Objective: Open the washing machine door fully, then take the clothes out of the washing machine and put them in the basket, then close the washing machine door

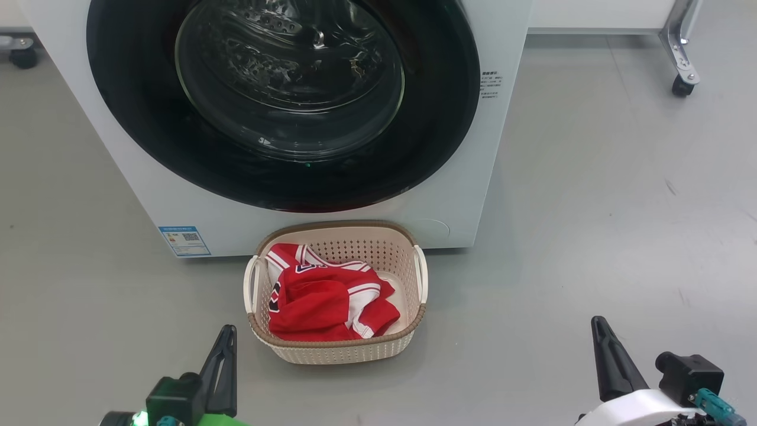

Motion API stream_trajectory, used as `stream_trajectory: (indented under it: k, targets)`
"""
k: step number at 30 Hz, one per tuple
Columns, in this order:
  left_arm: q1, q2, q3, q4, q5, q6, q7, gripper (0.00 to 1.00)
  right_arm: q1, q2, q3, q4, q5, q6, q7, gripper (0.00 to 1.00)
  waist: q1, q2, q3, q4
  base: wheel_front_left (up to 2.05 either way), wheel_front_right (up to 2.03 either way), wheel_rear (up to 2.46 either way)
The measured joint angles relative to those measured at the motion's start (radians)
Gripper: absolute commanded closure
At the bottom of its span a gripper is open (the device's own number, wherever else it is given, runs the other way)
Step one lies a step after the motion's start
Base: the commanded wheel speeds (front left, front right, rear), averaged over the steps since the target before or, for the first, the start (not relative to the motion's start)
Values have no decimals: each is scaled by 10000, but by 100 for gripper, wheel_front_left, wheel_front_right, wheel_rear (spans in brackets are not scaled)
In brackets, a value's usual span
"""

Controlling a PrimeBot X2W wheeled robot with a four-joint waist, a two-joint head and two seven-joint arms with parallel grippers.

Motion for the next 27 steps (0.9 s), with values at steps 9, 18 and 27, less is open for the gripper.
stream_trajectory:
  k: [9,18,27]
  targets:
    - [95,-21,36,-213,-1329,-100,-36,100,-5,142,-305,-6,1179,171,215,100,0,0,-21,-18,0,0,0]
    - [83,-29,430,-169,-2809,-261,102,100,-56,265,-619,35,2203,288,426,100,0,0,-50,-44,0,0,0]
    - [40,-4,642,-58,-4111,-364,288,100,-229,299,-934,184,3223,476,665,100,0,0,-83,-66,0,0,0]
